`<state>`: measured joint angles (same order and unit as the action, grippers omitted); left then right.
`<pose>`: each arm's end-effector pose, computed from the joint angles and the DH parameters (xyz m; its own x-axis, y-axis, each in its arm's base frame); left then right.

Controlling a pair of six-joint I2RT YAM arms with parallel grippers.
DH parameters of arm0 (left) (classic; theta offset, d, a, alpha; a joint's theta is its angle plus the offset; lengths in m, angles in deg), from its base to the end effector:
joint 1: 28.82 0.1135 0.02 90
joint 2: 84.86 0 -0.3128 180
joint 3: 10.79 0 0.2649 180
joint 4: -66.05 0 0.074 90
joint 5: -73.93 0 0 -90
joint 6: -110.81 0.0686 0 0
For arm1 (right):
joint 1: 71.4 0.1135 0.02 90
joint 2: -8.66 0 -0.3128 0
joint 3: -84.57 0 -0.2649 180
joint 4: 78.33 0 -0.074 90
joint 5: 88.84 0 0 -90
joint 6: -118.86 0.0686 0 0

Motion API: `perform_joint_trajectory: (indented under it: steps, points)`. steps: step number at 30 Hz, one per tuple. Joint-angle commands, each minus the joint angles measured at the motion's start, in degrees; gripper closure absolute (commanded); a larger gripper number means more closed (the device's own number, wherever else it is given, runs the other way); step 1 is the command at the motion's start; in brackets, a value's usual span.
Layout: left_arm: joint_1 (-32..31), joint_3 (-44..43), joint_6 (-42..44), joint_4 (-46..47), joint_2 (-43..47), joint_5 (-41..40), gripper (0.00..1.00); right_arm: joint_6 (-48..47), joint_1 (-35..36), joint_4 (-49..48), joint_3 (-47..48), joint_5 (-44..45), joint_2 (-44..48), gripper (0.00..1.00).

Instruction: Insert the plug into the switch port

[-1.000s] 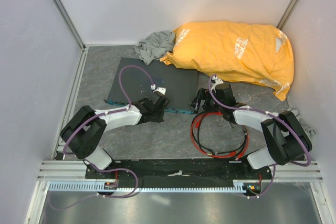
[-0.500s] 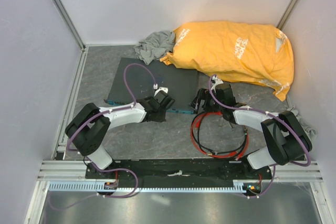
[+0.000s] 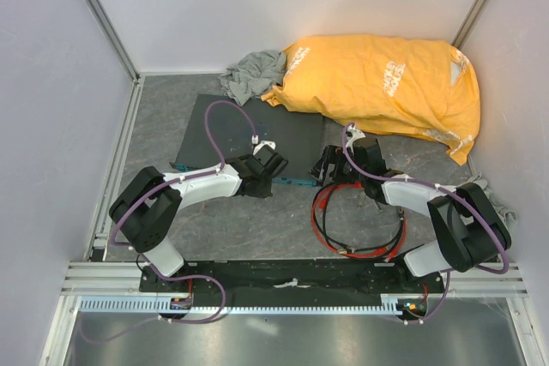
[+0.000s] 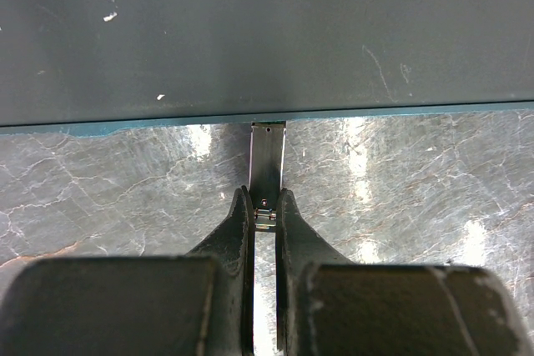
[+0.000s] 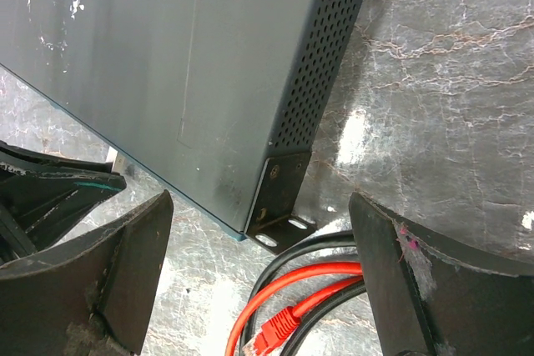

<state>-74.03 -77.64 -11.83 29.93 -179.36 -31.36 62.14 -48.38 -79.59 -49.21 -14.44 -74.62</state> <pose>0.2532 -0.2294 0.1767 -0.8571 0.1249 -0.4998 0.1665 0.9853 -0.0392 0.2766 0.1376 0.1826 -0.7669 0.2484 -0.5917 -0.1873 0.7953 0.5766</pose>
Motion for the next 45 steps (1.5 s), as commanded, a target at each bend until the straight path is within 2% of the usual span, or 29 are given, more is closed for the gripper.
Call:
perform_joint_trajectory:
  steps: [1,10,34,45]
  points:
    - [1.09,-0.91,-3.39,-3.25,-0.25,-8.7,0.99,0.56,-0.09,-2.61,-0.43,-0.93,1.72,0.06]
    - [-0.05,-1.97,-3.21,-4.48,-2.09,-9.94,0.98,0.65,-0.09,-2.79,-0.6,-1.37,2.16,0.06]
    - [-1.02,3.22,-5.33,-5.19,-0.34,-3.43,0.98,1.18,-0.09,-3.23,-0.61,-2.16,1.72,0.06]
    - [-1.02,-1.17,-2.51,-5.36,-1.13,-3.08,0.98,1.35,-0.09,-3.58,-0.78,-2.33,1.46,0.06]
